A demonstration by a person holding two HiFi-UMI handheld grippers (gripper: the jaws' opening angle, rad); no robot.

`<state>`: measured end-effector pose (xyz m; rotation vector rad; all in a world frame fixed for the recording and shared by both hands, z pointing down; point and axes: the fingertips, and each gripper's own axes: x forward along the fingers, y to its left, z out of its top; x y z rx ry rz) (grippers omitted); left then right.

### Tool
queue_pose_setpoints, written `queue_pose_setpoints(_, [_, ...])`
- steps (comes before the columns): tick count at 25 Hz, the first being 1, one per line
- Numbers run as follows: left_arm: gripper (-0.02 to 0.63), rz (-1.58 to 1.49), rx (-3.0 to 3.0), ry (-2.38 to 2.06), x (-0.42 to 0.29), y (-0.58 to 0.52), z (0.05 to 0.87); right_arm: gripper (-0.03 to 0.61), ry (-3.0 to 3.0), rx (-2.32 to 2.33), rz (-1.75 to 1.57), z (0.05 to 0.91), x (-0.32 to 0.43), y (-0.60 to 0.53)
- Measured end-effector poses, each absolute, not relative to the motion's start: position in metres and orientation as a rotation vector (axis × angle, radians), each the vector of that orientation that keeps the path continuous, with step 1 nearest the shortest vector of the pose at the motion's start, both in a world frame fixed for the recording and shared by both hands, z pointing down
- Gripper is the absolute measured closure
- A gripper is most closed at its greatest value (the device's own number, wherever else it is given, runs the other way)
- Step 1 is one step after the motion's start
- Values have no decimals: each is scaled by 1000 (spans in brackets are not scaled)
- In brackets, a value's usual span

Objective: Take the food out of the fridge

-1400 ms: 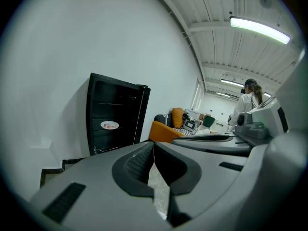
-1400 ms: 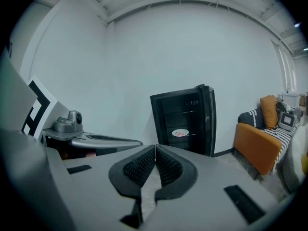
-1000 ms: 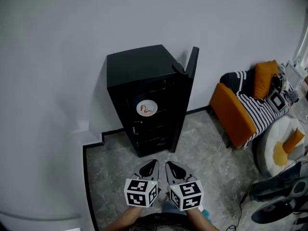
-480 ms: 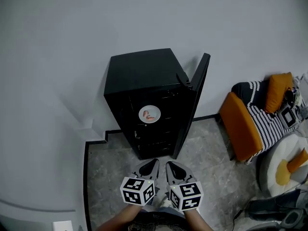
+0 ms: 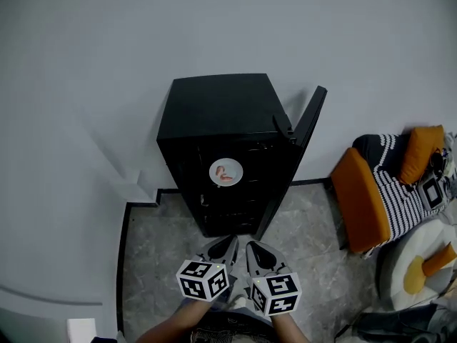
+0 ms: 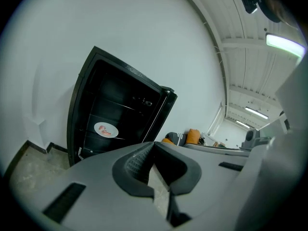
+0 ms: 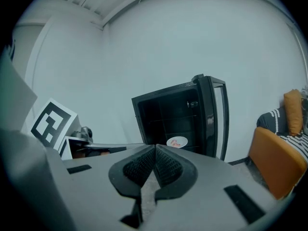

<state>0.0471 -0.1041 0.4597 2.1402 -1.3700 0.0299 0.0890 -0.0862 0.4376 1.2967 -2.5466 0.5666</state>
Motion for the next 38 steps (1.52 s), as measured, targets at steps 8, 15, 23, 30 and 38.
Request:
queue_pose_setpoints(8, [600, -233, 2003, -1313, 24, -153, 482, 555, -2514, 1275, 513, 445, 82, -117])
queue_pose_setpoints(15, [600, -450, 1893, -1217, 6, -204, 512, 555, -2483, 1273, 483, 447, 71, -151])
queue_pose_setpoints(23, [598, -639, 1775, -1100, -7, -255, 547, 555, -2451, 1244, 448, 452, 55, -186])
queue_pose_setpoints(30, [598, -786, 1656, -1050, -24, -293, 579, 555, -2421, 1241, 433, 459, 50, -211])
queue_pose_setpoints(38, [597, -829, 1559, -1066, -44, -330, 621, 555, -2393, 1225, 433, 474, 39, -236])
